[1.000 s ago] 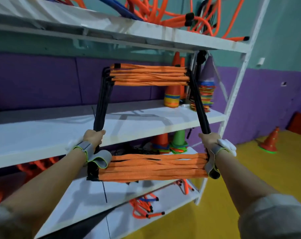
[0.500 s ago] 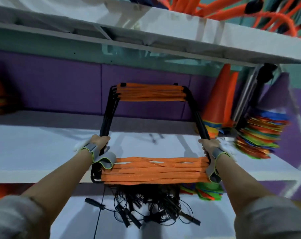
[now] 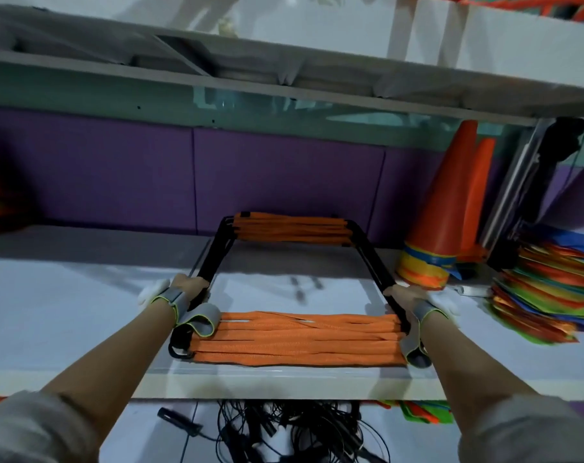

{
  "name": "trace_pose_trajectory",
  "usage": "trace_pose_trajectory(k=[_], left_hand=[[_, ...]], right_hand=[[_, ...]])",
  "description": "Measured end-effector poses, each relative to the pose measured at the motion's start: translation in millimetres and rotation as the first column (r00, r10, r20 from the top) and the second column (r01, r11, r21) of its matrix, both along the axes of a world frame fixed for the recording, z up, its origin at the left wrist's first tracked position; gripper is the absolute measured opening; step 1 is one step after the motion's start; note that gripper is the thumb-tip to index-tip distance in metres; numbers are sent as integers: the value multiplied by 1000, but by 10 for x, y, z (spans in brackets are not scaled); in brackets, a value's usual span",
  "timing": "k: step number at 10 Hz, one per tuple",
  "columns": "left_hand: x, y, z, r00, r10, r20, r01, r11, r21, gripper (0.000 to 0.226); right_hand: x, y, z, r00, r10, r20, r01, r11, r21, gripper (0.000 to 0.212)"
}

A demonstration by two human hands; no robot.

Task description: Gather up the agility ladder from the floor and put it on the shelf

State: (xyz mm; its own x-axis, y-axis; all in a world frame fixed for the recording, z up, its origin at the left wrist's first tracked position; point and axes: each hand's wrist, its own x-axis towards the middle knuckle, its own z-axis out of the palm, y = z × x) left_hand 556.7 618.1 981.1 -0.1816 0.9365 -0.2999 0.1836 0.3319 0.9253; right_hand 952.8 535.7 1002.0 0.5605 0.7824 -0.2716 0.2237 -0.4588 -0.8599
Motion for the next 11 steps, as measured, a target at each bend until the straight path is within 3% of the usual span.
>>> trace_pose_trajectory(k=[1,4,6,7,8,9,10,11], left_hand=[[-45,30,-101,998,14,-58,-15,1000,-18,13],[-80,33,-4,992,-13,-124,11,1000,-16,16],[-103,-113,15,989,-58,-138,60,998,10,18],[-76,-241,38,970,10,-241,17,994,111,49],[-17,-429,104,811,93,-578,100,951,293,52],[20,-707,220,600,165,-783,290,867,405,58],[47,-1118,348,466,263,-845,391,796,463,63],[49,-1596,418,320,348,-881,509,721,470,70]], right_hand=[[10,27,-57,994,27,102,-19,997,-72,25],[49,138,-181,984,87,157,-68,990,-123,21],[-10,72,-177,967,87,240,-54,988,-142,35],[-73,-108,-156,947,77,311,-56,995,-77,27],[-163,-240,-81,876,85,474,-76,996,-38,29],[-378,-459,87,742,85,666,-117,993,4,31],[-737,-806,247,487,8,874,-205,973,105,36],[-1103,-1177,361,342,-55,938,-269,951,154,42]])
